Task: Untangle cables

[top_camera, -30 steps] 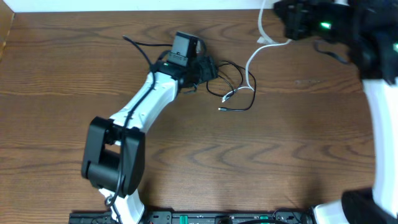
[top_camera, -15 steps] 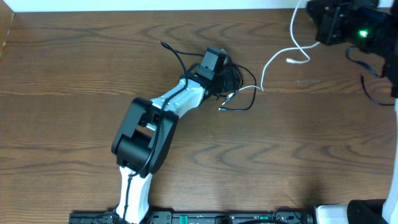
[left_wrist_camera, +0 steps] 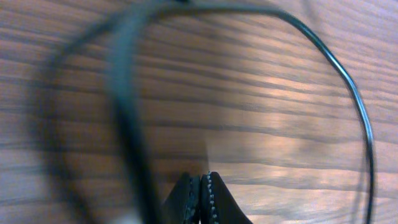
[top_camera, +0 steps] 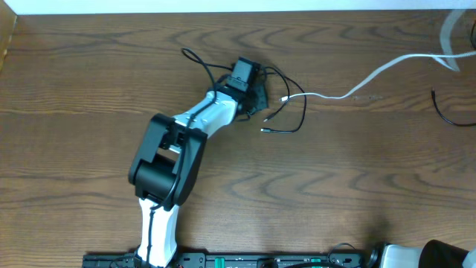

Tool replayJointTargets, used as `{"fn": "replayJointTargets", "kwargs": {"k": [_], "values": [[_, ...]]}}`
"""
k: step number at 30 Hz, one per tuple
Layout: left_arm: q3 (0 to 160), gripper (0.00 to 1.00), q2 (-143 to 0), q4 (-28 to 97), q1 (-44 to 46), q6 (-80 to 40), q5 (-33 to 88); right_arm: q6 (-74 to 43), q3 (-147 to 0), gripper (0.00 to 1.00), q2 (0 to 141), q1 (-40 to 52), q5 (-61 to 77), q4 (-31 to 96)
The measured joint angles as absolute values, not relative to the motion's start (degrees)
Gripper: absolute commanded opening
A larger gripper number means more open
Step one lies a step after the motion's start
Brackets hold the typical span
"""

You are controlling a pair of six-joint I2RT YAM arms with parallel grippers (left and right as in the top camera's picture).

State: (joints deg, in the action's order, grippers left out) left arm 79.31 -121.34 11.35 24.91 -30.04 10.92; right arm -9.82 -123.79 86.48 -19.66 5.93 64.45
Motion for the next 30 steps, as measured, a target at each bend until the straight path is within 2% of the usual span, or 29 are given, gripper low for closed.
{"fn": "replayJointTargets", "kwargs": {"k": [10,22,30], "values": [[79.3,0.07,-112.0,17.2,21.3,-24.3,4.0,-9.8,-123.8,0.01,89.3,-33.5,0.6,62.6],[79.3,0.07,-111.4,21.4,21.4,-22.2,-1.5,-15.6,-123.7,0.01,96.2,-47.5,-3.9,51.2],[79.3,0.07,-111.4,26.8,17.6,-22.0,-9.8,-16.8,-123.7,0.01,97.4,-52.3,-1.7,51.1]]}}
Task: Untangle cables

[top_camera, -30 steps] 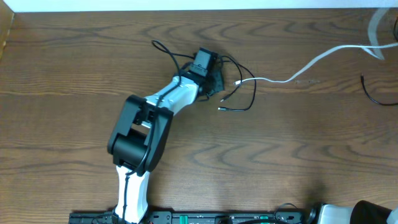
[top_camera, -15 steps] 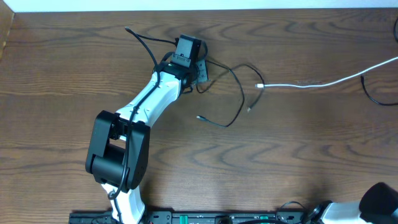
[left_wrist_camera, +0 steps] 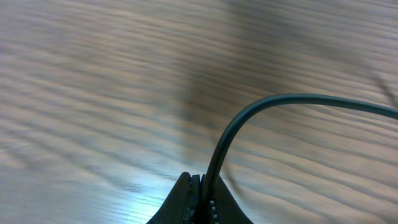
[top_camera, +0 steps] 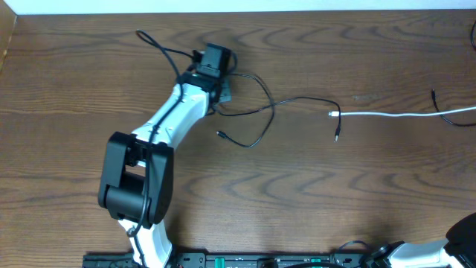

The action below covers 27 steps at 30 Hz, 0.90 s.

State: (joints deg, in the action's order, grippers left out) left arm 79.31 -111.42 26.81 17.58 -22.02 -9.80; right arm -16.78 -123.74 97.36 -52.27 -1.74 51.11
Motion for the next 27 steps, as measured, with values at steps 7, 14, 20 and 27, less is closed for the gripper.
{"fn": "replayJointTargets", "kwargs": {"k": [7,14,20,27], "values": [[79.3,0.07,-111.4,30.6,9.7,-22.0,-11.7,-16.3,-123.7,0.01,99.1,-52.2,-0.8,51.1],[79.3,0.08,-111.4,32.6,6.5,-20.9,-11.2,-15.7,-123.7,0.01,100.9,-52.0,1.0,51.1],[79.3,0.08,-111.4,31.7,9.4,-19.7,-7.5,-14.0,-123.7,0.01,101.4,-51.8,1.7,50.9],[79.3,0.07,-111.4,27.0,15.7,-19.4,-2.0,-12.7,-123.7,0.01,105.8,-51.6,1.7,50.6]]}}
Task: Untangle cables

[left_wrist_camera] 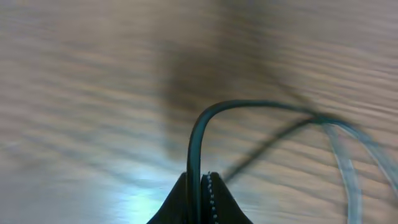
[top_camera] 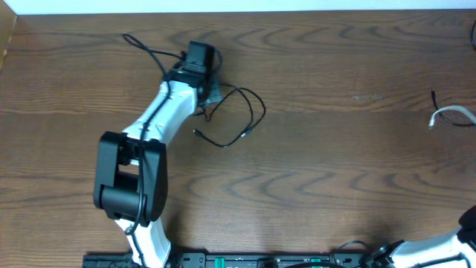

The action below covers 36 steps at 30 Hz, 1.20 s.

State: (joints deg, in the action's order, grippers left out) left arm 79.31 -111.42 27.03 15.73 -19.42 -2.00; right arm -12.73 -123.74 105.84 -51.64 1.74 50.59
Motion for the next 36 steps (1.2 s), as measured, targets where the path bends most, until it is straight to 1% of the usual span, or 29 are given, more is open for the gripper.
{"fn": "replayJointTargets", "kwargs": {"k": [2,3,4,5,6,7,8,9,12,16,21,24,30,36], "values": [[79.3,0.07,-111.4,24.8,17.4,-19.4,0.1,-12.5,-123.7,0.01,108.1,-51.3,1.7,50.3],[79.3,0.07,-111.4,23.3,18.3,-19.4,1.3,-12.3,-123.7,0.03,109.2,-51.1,1.8,50.2],[79.3,0.07,-111.4,22.0,19.0,-19.4,2.4,-12.3,-123.7,0.10,110.3,-50.8,1.7,50.0],[79.3,0.08,-111.2,20.5,19.7,-19.4,3.5,-12.2,-123.7,0.27,111.3,-50.4,1.8,49.8],[79.3,0.07,-111.0,19.1,20.4,-19.4,4.5,-11.8,-123.7,0.47,112.3,-50.1,1.8,49.6],[79.3,0.07,-110.4,17.9,21.1,-19.4,5.7,-11.6,-123.7,0.65,113.4,-49.7,1.8,49.3],[79.3,0.07,-109.7,16.8,21.7,-19.4,6.5,-11.3,-123.7,0.74,114.3,-49.4,1.9,49.0],[79.3,0.08,-108.7,16.1,22.3,-19.4,7.4,-11.2,-123.7,0.81,115.0,-49.1,2.0,49.0],[79.2,0.07,-105.2,14.5,24.0,-19.4,9.1,-11.1,-123.7,0.99,116.8,-48.4,3.5,49.0],[79.2,0.07,-100.6,14.3,25.9,-19.4,10.2,-10.5,-123.7,0.99,117.7,-48.1,9.2,49.8],[79.2,0.07,-97.9,13.7,27.1,-19.6,10.9,-8.9,-123.7,0.99,117.7,-46.6,23.9,53.3],[79.2,0.07,-97.7,12.0,27.0,-20.0,13.2,-5.7,-123.7,0.99,117.7,-43.4,32.9,57.2],[79.1,0.07,-97.6,1.9,27.0,-22.5,26.7,3.7,-123.7,0.99,117.7,-33.6,46.0,64.9],[79.1,0.07,-97.5,-2.9,26.5,-24.2,39.9,12.2,-123.7,0.99,117.7,-23.7,51.5,67.9]]}}
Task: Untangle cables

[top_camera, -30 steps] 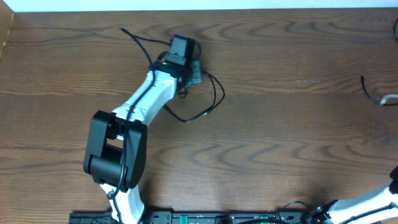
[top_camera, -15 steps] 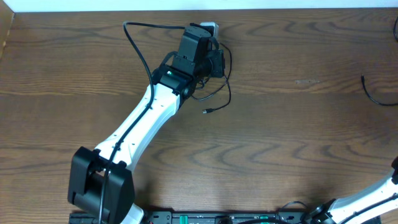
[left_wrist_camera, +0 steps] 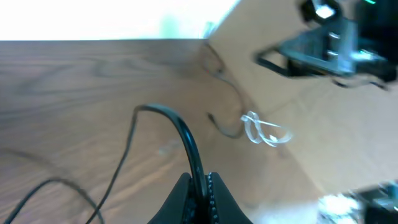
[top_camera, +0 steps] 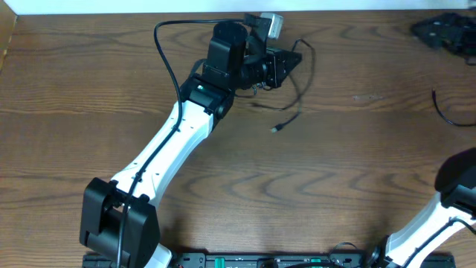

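Observation:
My left gripper (top_camera: 291, 61) hangs above the back middle of the wooden table (top_camera: 89, 112), shut on a thin black cable (top_camera: 186, 22). In the left wrist view the black cable (left_wrist_camera: 186, 140) rises from the shut jaws (left_wrist_camera: 200, 182), arcs over and drops to the left. Its loose plug end (top_camera: 276, 129) lies on the wood below the gripper. A white cable (left_wrist_camera: 264, 130) shows only in the wrist view, curled on the table well apart from the black one. My right gripper (top_camera: 442, 31) is a dark shape at the far right back corner; its jaws cannot be made out.
A second black cable (top_camera: 444, 113) curls at the right table edge. The right arm (top_camera: 454, 186) rises along the right side. A white wall runs behind the table's back edge (top_camera: 111, 13). A rail with electronics (top_camera: 245, 260) lines the front edge.
My left gripper has moved from the back left to the back middle, still shut on the black cable. The white cable end at the right edge no longer shows overhead.
My left gripper was shut in the tangle at the table's middle, the white cable running into it. Then it was farther left with the black cable, the white plug free. Then the white cable was at the right edge. Now the black cable hangs alone.

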Tool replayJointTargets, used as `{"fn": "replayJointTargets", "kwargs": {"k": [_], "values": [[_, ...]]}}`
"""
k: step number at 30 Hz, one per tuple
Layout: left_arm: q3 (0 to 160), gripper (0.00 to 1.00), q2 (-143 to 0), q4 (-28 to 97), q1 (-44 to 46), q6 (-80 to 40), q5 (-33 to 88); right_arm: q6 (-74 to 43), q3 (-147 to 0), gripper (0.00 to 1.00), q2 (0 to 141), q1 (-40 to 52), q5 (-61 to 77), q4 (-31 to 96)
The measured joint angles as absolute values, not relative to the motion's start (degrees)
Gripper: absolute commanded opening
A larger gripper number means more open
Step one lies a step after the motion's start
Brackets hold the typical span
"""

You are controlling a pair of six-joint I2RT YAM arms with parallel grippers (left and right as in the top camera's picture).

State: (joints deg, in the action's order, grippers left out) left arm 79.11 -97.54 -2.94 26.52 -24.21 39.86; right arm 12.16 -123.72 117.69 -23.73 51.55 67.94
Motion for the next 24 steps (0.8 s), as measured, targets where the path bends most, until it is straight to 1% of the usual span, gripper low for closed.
{"fn": "replayJointTargets", "kwargs": {"k": [6,12,14,16,17,19,24], "values": [[79.1,0.08,-97.5,-2.7,25.5,-24.5,48.2,19.0,-123.7,0.99,117.7,-13.9,52.8,68.2],[79.1,0.07,-97.5,2.2,25.5,-25.5,51.2,33.6,-123.7,0.99,117.7,-4.2,53.0,74.7],[79.1,0.08,-97.5,3.2,25.5,-25.5,51.6,39.1,-123.7,0.95,117.7,-1.5,52.9,76.4],[79.1,0.07,-97.5,3.9,25.4,-25.7,52.1,42.3,-123.7,0.83,117.7,0.0,52.6,76.8],[79.1,0.08,-97.5,4.1,25.4,-25.7,52.5,43.6,-123.7,0.80,117.7,0.6,52.2,77.0],[79.1,0.08,-97.5,4.1,25.4,-25.8,53.0,45.8,-123.7,0.77,117.7,1.6,51.5,77.4],[79.1,0.07,-97.5,4.1,25.2,-26.4,55.1,50.2,-123.7,0.76,117.7,2.8,50.0,79.6]]}}
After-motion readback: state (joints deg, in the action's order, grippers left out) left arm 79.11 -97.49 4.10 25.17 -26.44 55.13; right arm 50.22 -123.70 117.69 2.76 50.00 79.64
